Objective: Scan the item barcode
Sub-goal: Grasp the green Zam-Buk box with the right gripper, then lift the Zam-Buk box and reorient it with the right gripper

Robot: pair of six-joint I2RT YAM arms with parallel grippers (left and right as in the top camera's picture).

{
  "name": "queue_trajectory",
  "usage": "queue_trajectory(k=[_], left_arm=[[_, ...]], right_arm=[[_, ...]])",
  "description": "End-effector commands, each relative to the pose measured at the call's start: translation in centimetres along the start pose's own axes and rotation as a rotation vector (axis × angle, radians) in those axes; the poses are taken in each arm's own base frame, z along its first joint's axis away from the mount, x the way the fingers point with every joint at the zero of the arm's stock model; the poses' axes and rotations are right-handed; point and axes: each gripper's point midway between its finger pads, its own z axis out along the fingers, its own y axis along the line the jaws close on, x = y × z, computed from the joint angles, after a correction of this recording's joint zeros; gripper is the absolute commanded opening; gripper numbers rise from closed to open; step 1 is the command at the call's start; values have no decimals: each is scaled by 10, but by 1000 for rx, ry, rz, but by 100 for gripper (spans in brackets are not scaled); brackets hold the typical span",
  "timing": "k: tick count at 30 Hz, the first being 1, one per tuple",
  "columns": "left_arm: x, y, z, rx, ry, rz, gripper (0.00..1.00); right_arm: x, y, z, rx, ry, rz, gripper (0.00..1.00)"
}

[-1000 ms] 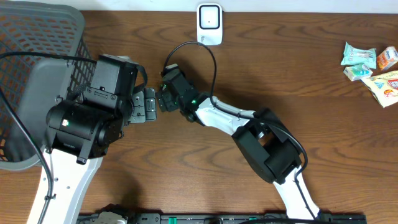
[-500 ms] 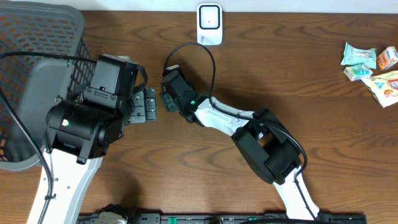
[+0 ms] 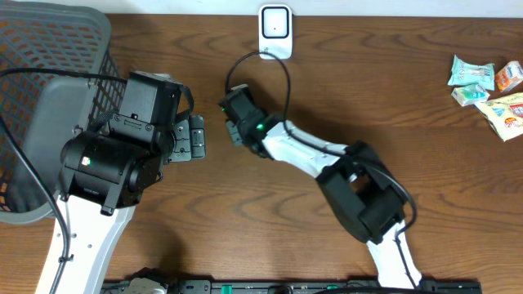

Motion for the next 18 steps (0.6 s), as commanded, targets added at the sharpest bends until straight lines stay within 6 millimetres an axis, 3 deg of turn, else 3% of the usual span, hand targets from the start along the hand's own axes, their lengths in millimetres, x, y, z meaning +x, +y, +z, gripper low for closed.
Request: queue_trajectory(k=[1, 5, 8, 13, 18], left_arm=[[-2, 4, 0, -19, -5, 5, 98], [-2, 4, 0, -19, -5, 5, 98], [-2, 4, 0, -19, -5, 5, 98], [-2, 4, 0, -19, -5, 5, 98], [-2, 4, 0, -19, -5, 5, 98]], right_arm=[[-28, -30, -33, 40, -51, 54, 48], [-25, -51, -49, 46, 1, -14, 45], [-19, -55, -55, -23, 50, -131, 46], [9, -54, -61, -225, 158, -389, 49], [37, -87, -66, -259, 273, -546, 55]])
